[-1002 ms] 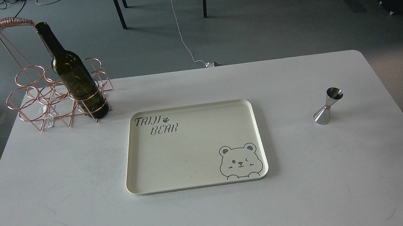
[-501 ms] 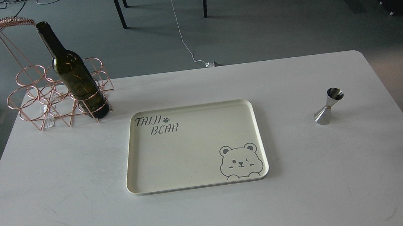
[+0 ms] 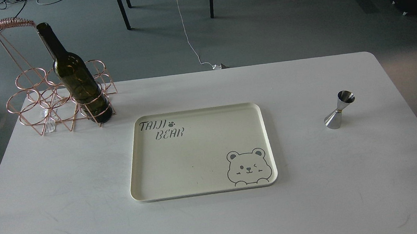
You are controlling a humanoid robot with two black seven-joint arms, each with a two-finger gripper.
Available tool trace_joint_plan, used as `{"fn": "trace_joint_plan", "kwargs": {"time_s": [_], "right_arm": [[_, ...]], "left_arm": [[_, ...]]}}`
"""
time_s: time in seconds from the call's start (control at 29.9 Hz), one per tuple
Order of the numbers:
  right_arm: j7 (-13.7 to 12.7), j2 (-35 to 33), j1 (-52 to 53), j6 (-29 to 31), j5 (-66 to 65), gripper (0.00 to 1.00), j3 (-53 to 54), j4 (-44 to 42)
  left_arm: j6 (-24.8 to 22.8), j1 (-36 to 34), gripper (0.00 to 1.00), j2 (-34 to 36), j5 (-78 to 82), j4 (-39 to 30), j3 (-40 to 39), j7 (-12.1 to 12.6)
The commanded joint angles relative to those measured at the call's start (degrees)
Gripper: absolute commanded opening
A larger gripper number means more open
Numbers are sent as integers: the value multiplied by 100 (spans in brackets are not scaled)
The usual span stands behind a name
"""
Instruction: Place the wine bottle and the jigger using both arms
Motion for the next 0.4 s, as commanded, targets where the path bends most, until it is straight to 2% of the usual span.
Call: {"fn": "trace_joint_plan", "kwargs": {"time_s": [0.0,0.37], "right_arm": [[0,108,-173,225,248,99,5,-17],[0,187,-305,269,152,99,-65,-131]], "left_arm": [[-1,274,99,-168,-157,0,-123,-56],[-1,494,99,-327,-140,17,-308,-57]]}}
